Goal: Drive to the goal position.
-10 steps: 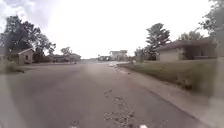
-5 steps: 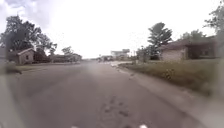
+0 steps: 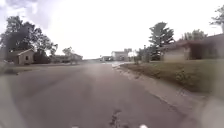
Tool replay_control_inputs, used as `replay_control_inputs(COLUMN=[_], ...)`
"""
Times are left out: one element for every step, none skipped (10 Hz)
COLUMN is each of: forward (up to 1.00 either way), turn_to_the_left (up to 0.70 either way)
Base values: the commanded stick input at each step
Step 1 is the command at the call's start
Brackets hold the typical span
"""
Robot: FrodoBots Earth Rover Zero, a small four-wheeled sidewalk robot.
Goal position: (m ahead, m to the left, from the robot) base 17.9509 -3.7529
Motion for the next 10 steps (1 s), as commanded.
replay_control_inputs(forward=[1.0,1.0,1.0,1.0,1.0,1.0,1.0,1.0,1.0,1.0], turn_to_the_left=[0.0,0.0,0.0,0.0,0.01,0.09,0.18,0.29,0.35,0.15])
